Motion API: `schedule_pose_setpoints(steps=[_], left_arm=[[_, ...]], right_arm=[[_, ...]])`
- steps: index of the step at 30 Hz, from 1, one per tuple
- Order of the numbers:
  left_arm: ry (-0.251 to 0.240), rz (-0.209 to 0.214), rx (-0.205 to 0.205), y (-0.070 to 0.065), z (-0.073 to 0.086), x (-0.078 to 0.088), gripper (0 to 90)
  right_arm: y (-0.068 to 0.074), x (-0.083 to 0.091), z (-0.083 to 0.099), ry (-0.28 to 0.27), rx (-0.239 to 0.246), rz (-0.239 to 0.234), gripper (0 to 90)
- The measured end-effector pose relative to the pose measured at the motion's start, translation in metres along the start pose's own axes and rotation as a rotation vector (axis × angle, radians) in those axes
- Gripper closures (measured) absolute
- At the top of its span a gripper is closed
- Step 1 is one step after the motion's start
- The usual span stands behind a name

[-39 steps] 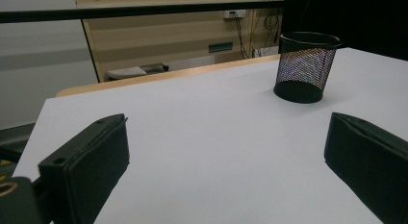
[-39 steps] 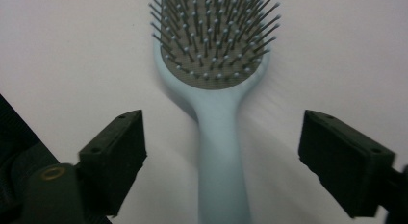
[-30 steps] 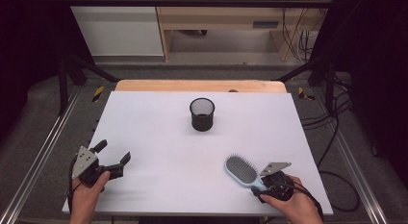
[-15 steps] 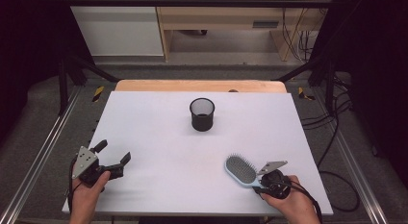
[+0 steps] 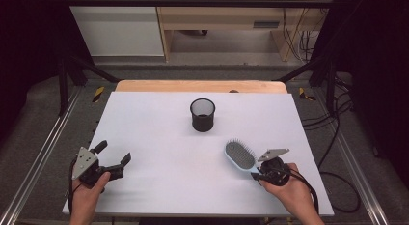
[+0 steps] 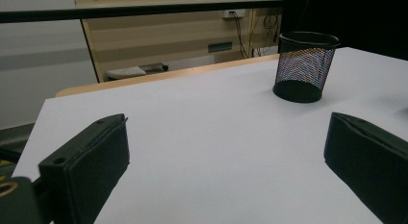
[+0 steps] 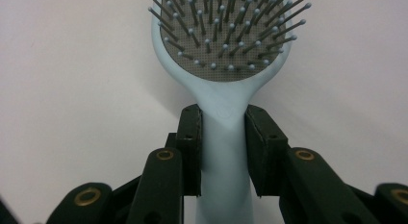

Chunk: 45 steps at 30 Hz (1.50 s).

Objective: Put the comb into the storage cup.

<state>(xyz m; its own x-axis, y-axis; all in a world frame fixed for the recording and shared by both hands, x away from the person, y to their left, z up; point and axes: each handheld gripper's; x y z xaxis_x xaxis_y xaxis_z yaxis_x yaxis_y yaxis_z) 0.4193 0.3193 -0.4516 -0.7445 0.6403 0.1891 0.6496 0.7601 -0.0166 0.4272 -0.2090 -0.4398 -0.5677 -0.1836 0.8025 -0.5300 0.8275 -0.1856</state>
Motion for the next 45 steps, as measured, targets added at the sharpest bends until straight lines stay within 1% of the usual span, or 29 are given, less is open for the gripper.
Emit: schedule_pose_setpoints(steps=[1,2,3,4,5,6,7,8,9,10,11,12,14,15,18,19,20,25,30,34,36,37,38,39,41,42,43,44,45], left_arm=[[0.000,0.001,-0.001,0.000,0.000,0.000,2.0],[0.000,0.001,-0.001,0.000,0.000,0.000,2.0],[-0.003,0.003,0.002,0.000,0.000,0.000,2.0],[-0.003,0.003,0.003,0.000,0.000,0.000,2.0],[-0.003,0.003,0.003,0.000,0.000,0.000,2.0],[-0.003,0.004,0.004,0.000,0.000,0.000,2.0],[-0.009,0.006,0.016,0.000,0.000,0.000,2.0],[-0.009,0.006,0.016,0.000,0.000,0.000,1.9],[-0.014,0.009,0.023,0.000,0.000,0.000,1.9],[-0.019,0.010,0.030,0.001,0.000,0.001,2.0],[-0.019,0.010,0.030,0.001,0.000,0.001,2.1],[-0.024,0.011,0.039,0.001,0.000,0.001,2.0],[-0.029,0.010,0.047,0.002,0.000,0.001,2.0],[-0.032,0.007,0.054,0.003,0.000,0.001,2.0],[-0.034,-0.001,0.056,0.003,0.000,0.002,2.0],[-0.034,-0.002,0.058,0.004,0.000,0.002,2.0],[-0.033,0.002,0.062,0.004,0.001,0.002,2.0],[-0.036,-0.008,0.069,0.005,0.001,0.003,2.0],[-0.057,-0.018,0.079,0.002,0.000,0.006,2.1],[-0.070,-0.023,0.093,-0.001,0.000,0.007,2.1],[-0.071,-0.023,0.094,-0.001,0.000,0.007,2.1],[-0.070,-0.023,0.091,-0.002,0.000,0.006,2.1],[-0.070,-0.023,0.091,-0.002,0.000,0.006,2.1],[-0.071,-0.023,0.091,-0.002,0.001,0.006,2.1],[-0.070,-0.026,0.094,-0.002,0.001,0.006,2.1],[-0.070,-0.027,0.096,-0.002,0.001,0.006,2.1],[-0.070,-0.027,0.096,-0.002,0.001,0.006,2.1],[-0.067,-0.025,0.096,-0.003,0.002,0.005,2.1],[-0.067,-0.025,0.096,-0.003,0.002,0.005,2.1]], right_arm=[[-0.003,-0.002,-0.004,-0.010,-0.001,0.008,69.6],[-0.003,-0.002,-0.004,-0.010,-0.001,0.008,69.6],[-0.009,-0.006,-0.013,-0.028,-0.019,0.021,69.7],[-0.011,-0.008,-0.015,-0.034,-0.022,0.024,69.6],[-0.014,-0.010,-0.019,-0.038,-0.035,0.031,69.6],[-0.014,-0.010,-0.019,-0.038,-0.035,0.031,69.6],[-0.019,-0.015,-0.024,-0.052,-0.041,0.047,69.6],[-0.019,-0.015,-0.024,-0.052,-0.041,0.047,69.6],[-0.022,-0.017,-0.026,-0.058,-0.046,0.054,69.6],[-0.028,-0.021,-0.029,-0.061,-0.067,0.059,69.6],[-0.028,-0.021,-0.029,-0.061,-0.067,0.059,69.6],[-0.032,-0.024,-0.030,-0.069,-0.085,0.067,69.6],[-0.033,-0.025,-0.031,-0.072,-0.086,0.071,69.6],[-0.034,-0.027,-0.032,-0.085,-0.098,0.077,69.6],[-0.034,-0.029,-0.032,-0.101,-0.106,0.081,69.6],[-0.035,-0.029,-0.033,-0.113,-0.108,0.082,69.6],[-0.035,-0.031,-0.034,-0.139,-0.126,0.075,69.6],[-0.034,-0.033,-0.037,-0.187,-0.144,0.069,69.7],[-0.032,-0.036,-0.037,-0.238,-0.144,0.071,69.6],[-0.030,-0.037,-0.039,-0.275,-0.160,0.073,69.7],[-0.030,-0.038,-0.039,-0.285,-0.160,0.073,69.7],[-0.029,-0.038,-0.040,-0.312,-0.161,0.072,69.7],[-0.029,-0.038,-0.040,-0.312,-0.161,0.072,69.7],[-0.026,-0.038,-0.041,-0.335,-0.163,0.067,69.7],[-0.024,-0.036,-0.042,-0.364,-0.161,0.067,69.7],[-0.023,-0.035,-0.043,-0.377,-0.167,0.062,69.7],[-0.023,-0.035,-0.043,-0.377,-0.167,0.062,69.7],[-0.021,-0.034,-0.044,-0.404,-0.174,0.063,69.7],[-0.021,-0.034,-0.044,-0.404,-0.174,0.063,69.7]])
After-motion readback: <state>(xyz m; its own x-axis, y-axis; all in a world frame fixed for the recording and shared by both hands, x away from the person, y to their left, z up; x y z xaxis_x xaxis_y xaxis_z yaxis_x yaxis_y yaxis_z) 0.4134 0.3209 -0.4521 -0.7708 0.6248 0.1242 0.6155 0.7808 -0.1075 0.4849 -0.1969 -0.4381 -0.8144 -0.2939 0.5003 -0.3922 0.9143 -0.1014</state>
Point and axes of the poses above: each handheld gripper's, and its own axes: x roughly backward along the jaws, z roughly out of its underside, y roughly to its left, and after that the axes turned 13 degrees about z, right-handed
